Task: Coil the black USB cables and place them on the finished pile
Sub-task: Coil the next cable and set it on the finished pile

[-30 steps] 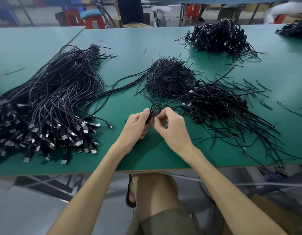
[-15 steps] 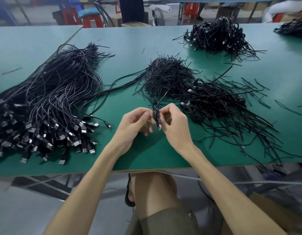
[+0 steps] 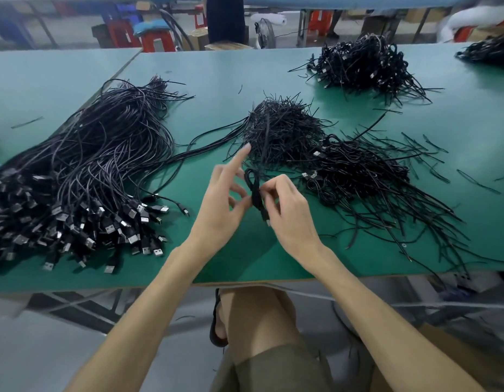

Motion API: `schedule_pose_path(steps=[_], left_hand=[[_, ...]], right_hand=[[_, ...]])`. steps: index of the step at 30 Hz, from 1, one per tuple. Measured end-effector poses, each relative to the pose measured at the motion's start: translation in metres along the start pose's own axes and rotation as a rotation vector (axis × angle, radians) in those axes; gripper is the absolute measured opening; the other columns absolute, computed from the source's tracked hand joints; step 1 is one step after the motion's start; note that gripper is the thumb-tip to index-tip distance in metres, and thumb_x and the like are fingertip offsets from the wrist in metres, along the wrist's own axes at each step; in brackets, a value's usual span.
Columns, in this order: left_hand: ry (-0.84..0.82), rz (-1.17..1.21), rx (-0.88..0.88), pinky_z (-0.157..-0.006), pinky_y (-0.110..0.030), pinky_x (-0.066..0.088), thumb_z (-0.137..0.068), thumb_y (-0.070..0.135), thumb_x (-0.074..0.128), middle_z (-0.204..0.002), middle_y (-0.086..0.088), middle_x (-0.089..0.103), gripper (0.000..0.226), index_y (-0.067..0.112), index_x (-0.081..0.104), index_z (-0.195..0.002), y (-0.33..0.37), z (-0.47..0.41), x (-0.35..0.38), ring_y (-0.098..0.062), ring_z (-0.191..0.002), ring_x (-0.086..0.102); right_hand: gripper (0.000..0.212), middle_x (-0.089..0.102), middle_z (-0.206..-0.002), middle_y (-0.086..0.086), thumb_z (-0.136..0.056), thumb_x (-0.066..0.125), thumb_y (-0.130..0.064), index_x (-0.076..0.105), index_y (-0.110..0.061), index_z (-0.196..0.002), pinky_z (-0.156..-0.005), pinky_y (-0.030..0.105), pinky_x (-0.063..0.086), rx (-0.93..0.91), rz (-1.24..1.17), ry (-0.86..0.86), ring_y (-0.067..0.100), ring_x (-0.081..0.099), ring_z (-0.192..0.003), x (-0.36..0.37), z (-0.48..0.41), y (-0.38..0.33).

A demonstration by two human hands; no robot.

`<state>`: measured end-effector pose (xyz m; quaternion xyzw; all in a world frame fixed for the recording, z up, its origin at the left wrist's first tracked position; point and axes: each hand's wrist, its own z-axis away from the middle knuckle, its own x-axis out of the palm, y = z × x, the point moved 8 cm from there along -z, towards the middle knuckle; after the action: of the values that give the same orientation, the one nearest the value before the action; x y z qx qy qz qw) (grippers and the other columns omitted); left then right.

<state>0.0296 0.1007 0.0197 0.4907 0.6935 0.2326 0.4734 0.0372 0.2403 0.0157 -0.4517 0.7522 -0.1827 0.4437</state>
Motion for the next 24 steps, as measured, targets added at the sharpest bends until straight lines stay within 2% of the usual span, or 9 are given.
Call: schedule_pose_path(steps=[2, 4, 6, 8, 12, 14, 18, 21, 24], left_hand=[[-0.001, -0.344, 0.236, -0.088, -0.025, 0.05, -0.086, -0.001, 0.074, -0.138, 0.009, 0.041, 0.092, 0.039, 0.032, -0.157, 0.026, -0.001, -0.004, -0.012, -0.114, 0.054], [-0.085, -0.626, 0.448, -0.107, -0.033, 0.044, -0.089, 0.011, 0.071, -0.154, 0.006, 0.039, 0.072, 0.03, 0.044, -0.153, 0.039, 0.002, -0.002, -0.02, -0.135, 0.045], [-0.146, -0.732, 0.509, -0.11, -0.041, 0.041, -0.092, 0.02, 0.07, -0.148, 0.003, 0.053, 0.044, 0.021, 0.063, -0.136, 0.04, 0.006, -0.004, -0.024, -0.137, 0.048], [-0.108, -0.768, 0.517, -0.107, -0.041, 0.042, -0.094, 0.029, 0.068, -0.13, 0.001, 0.064, 0.024, 0.018, 0.072, -0.115, 0.043, 0.007, -0.01, -0.025, -0.125, 0.056], [-0.053, -0.804, 0.503, -0.106, -0.036, 0.037, -0.097, 0.038, 0.058, -0.121, 0.001, 0.063, 0.024, 0.018, 0.068, -0.103, 0.048, 0.006, -0.019, -0.022, -0.115, 0.053], [-0.078, -0.809, 0.466, -0.102, -0.033, 0.038, -0.097, 0.04, 0.055, -0.119, 0.004, 0.063, 0.025, 0.019, 0.066, -0.103, 0.047, 0.006, -0.017, -0.019, -0.111, 0.057], [-0.176, -0.783, 0.339, -0.089, -0.032, 0.041, -0.097, 0.044, 0.051, -0.108, 0.007, 0.065, 0.03, 0.019, 0.066, -0.104, 0.04, 0.01, -0.011, -0.019, -0.098, 0.062], [-0.194, -0.642, 0.2, -0.08, -0.037, 0.044, -0.098, 0.043, 0.051, -0.099, 0.009, 0.064, 0.03, 0.018, 0.067, -0.103, 0.034, 0.003, -0.016, -0.021, -0.09, 0.06], [-0.185, -0.538, 0.043, -0.069, -0.037, 0.042, -0.1, 0.04, 0.058, -0.078, 0.02, 0.056, 0.017, 0.024, 0.065, -0.099, 0.029, -0.006, -0.019, -0.016, -0.08, 0.056]], right_hand=[[0.01, 0.056, -0.096, 0.003, -0.104, 0.05, -0.008, 0.054, -0.002, -0.098, -0.072, 0.053, 0.046, -0.013, -0.001, -0.01, 0.027, 0.055, -0.079, -0.003, 0.003, -0.002], [0.01, 0.055, -0.095, 0.006, -0.104, 0.05, -0.007, 0.053, 0.0, -0.097, -0.07, 0.055, 0.045, -0.019, -0.002, -0.046, 0.031, 0.054, -0.077, 0.001, 0.007, -0.004], [0.013, 0.053, -0.093, 0.009, -0.104, 0.05, -0.01, 0.051, 0.001, -0.096, -0.068, 0.056, 0.044, -0.024, -0.015, -0.09, 0.033, 0.052, -0.075, 0.007, 0.011, -0.008], [0.017, 0.052, -0.092, 0.007, -0.105, 0.05, -0.015, 0.05, 0.0, -0.097, -0.066, 0.053, 0.044, -0.016, -0.031, -0.117, 0.03, 0.051, -0.07, 0.01, 0.01, -0.009], [0.009, 0.057, -0.084, -0.002, -0.102, 0.056, -0.01, 0.055, -0.011, -0.093, -0.056, 0.032, 0.047, 0.058, -0.149, -0.133, 0.012, 0.055, -0.056, 0.009, 0.005, -0.002], [0.02, 0.062, -0.072, -0.007, -0.099, 0.061, -0.007, 0.058, -0.022, -0.086, -0.052, 0.021, 0.044, 0.147, -0.246, -0.135, 0.009, 0.056, -0.051, 0.009, 0.003, 0.007], [0.02, 0.07, -0.068, -0.007, -0.097, 0.065, -0.006, 0.065, -0.023, -0.086, -0.057, 0.025, 0.049, 0.253, -0.377, -0.242, 0.018, 0.067, -0.059, 0.017, 0.006, 0.02], [0.014, 0.072, -0.07, 0.008, -0.094, 0.067, -0.002, 0.068, -0.015, -0.089, -0.059, 0.037, 0.046, 0.27, -0.496, -0.284, 0.028, 0.065, -0.061, 0.018, 0.002, 0.023], [0.006, 0.072, -0.073, 0.008, -0.092, 0.071, -0.007, 0.071, -0.011, -0.088, -0.057, 0.029, 0.044, 0.321, -0.632, -0.241, 0.021, 0.064, -0.06, 0.017, -0.002, 0.031]])
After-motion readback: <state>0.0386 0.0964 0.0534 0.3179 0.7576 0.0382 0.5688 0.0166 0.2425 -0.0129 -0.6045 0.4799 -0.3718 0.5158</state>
